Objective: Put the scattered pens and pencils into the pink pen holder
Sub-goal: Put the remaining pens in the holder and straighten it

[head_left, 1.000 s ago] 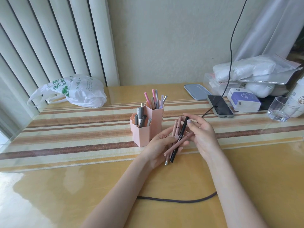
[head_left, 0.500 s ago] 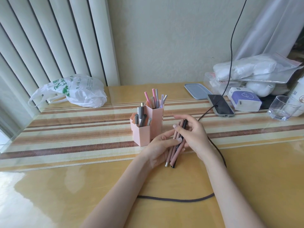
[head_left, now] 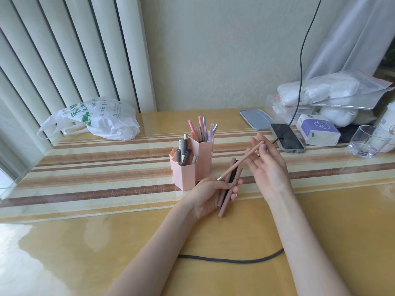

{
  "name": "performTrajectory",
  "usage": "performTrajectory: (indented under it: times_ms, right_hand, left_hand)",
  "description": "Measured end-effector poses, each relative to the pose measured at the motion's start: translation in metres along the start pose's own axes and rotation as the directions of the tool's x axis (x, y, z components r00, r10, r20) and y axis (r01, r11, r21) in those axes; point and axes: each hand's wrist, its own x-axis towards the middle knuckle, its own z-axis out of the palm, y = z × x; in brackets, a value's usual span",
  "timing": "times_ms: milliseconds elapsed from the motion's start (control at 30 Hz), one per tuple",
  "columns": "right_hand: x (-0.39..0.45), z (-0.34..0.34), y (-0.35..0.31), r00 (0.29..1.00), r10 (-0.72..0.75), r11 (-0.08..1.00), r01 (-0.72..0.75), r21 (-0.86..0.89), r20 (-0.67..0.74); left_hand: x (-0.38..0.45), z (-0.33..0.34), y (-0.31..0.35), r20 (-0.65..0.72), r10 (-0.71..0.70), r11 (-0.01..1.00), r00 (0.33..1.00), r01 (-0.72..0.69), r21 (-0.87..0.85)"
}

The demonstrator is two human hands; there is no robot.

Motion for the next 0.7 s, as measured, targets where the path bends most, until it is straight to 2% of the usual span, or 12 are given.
performTrajectory:
  times_ms: [267,467,600,700]
  right_hand:
    - [-0.008,0.009,-0.006,0.994,-0.059,0.998,0.059,0.002,0.095]
    - [-0.01,0.011,-0.009,0.992,-0.068,0.989,0.081,-0.124,0.109]
    - [-0.01,0.03,-0.031,0.968,-0.231,0.962,0.243,-0.128,0.101]
    - [-0.01,0.06,-0.048,0.906,-0.393,0.901,0.413,-0.13,0.155]
  left_hand:
    - [0.002,-0.001,0.0,-0.042,-0.003,0.998,0.999,0.001,-0.055]
    - [0.001,-0.001,0.001,-0.03,0.029,0.998,0.999,-0.031,-0.056]
    - [0.0,-0.002,0.0,0.027,-0.017,1.0,1.0,0.017,-0.007]
    - [0.001,-0.002,0.0,0.018,-0.04,0.999,0.999,0.04,0.009]
